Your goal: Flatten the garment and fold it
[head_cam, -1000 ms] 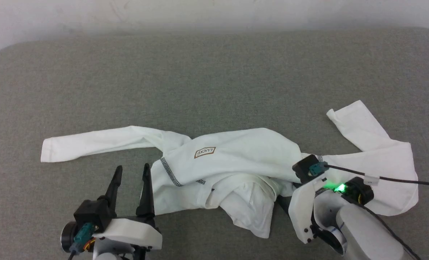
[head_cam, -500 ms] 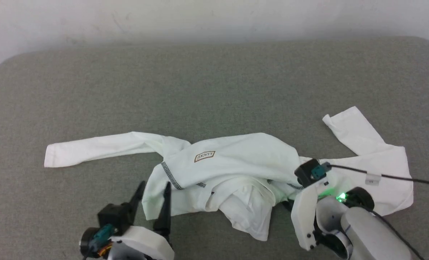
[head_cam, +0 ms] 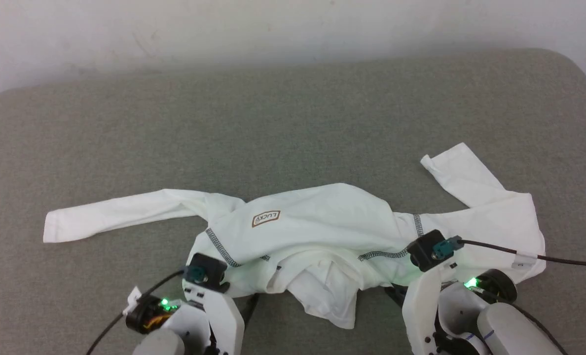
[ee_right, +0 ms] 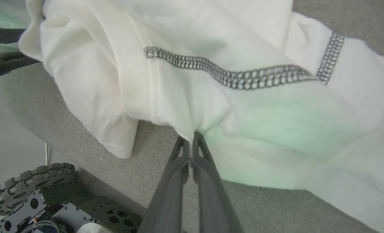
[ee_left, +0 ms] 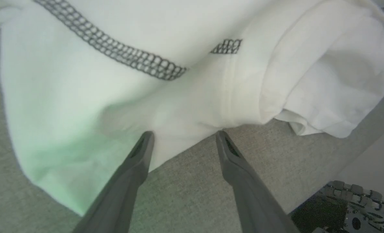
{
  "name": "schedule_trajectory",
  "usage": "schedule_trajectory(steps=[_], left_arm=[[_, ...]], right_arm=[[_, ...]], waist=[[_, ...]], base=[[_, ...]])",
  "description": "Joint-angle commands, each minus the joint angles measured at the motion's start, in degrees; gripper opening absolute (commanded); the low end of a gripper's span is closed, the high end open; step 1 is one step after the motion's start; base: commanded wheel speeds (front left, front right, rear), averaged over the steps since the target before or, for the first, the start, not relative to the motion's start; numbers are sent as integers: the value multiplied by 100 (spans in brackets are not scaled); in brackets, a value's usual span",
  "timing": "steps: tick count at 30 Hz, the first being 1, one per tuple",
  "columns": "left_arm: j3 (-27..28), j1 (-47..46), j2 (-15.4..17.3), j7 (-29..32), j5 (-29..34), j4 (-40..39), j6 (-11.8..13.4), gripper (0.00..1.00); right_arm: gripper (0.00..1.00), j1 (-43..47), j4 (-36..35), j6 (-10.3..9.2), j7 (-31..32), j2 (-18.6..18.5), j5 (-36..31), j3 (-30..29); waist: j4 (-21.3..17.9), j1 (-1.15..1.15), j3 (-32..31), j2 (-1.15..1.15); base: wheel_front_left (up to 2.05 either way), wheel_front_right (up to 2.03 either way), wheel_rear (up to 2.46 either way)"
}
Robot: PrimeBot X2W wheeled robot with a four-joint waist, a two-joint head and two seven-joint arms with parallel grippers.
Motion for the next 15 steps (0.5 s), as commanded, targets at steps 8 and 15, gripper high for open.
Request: schedule_trajectory(steps=[8,15], left_arm=[[-637,-511,249,1483,-84,846,-38,100],[-870,-457,259,1488,-252,694,32,0]], right_arm=[[0,187,-374,-4,121,109,-96,-134],[0,288,-533,-4,-26,121,-137,-332]], waist=[[-268,0,194,-1],[-280,0,162,-1]], base=[[0,0,0],[0,0,0]])
